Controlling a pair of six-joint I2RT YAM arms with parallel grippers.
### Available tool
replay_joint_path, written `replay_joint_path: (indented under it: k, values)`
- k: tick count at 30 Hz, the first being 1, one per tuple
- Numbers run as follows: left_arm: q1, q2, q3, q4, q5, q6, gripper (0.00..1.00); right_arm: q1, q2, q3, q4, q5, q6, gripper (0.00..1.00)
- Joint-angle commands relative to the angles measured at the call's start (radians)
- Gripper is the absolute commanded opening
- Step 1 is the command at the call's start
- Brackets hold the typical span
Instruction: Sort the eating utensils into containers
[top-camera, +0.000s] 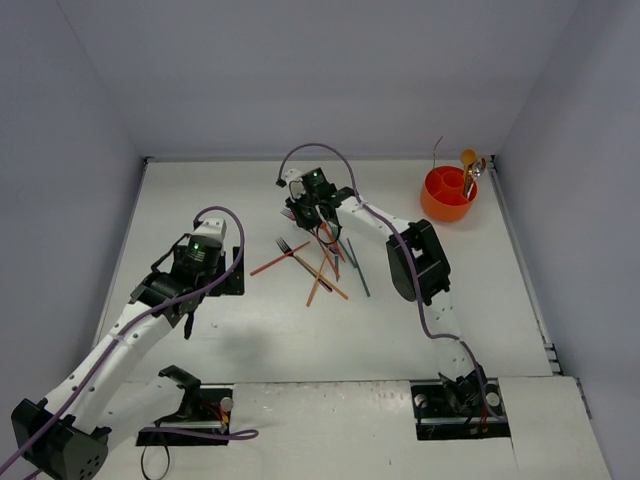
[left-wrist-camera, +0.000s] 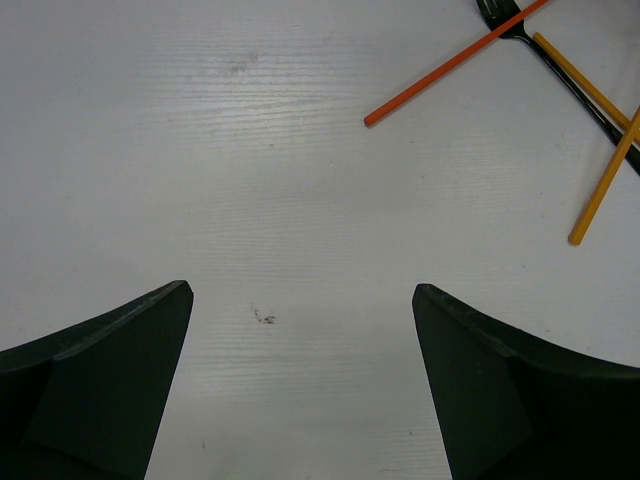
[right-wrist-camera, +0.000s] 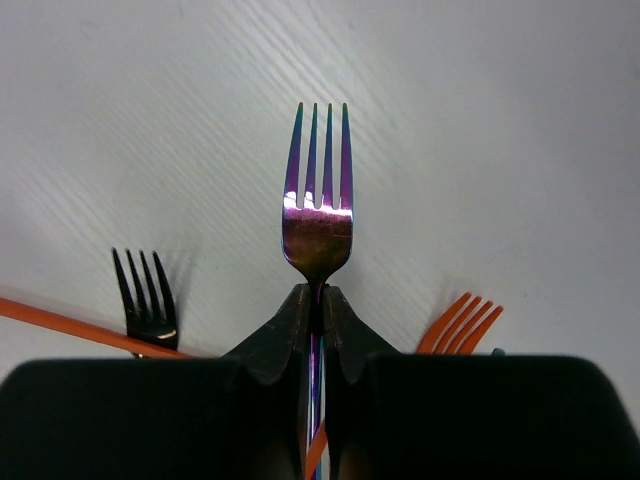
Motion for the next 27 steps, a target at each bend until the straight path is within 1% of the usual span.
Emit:
replay_joint_path:
  k: [1, 8, 15, 18, 19, 23, 24, 27]
  values:
    - [0.007, -0.019, 0.008, 0.036, -0.009, 0.001, 0.91, 0.016, -0.073, 0.128, 0.041, -0.044, 0.000, 0.00]
    - [0.007, -0.028, 0.009, 0.037, -0.009, -0.001, 0.91, 0.015, -0.144, 0.194, 0.044, -0.060, -0.009, 0.00]
    - [0.007, -0.032, 0.008, 0.039, -0.011, -0.001, 0.91, -0.015, -0.208, 0.216, 0.059, 0.023, -0.028, 0.00]
    - [0.007, -0.033, 0.009, 0.038, -0.014, -0.001, 0.91, -0.066, -0.275, 0.187, 0.091, 0.066, -0.037, 0.00]
    - [0.007, -0.034, 0.009, 0.038, -0.015, -0.001, 0.91, -0.102, -0.301, 0.163, 0.108, 0.074, -0.037, 0.00]
    - [0.007, -0.042, 0.007, 0.036, -0.022, -0.001, 0.91, -0.222, -0.409, 0.045, 0.236, 0.116, -0.034, 0.00]
    - [0.007, -0.041, 0.007, 0.037, -0.024, -0.001, 0.91, -0.228, -0.425, 0.023, 0.258, 0.123, -0.033, 0.00]
    - [0.007, -0.035, 0.007, 0.037, -0.026, 0.000, 0.91, -0.339, -0.473, -0.039, 0.327, 0.113, -0.012, 0.00]
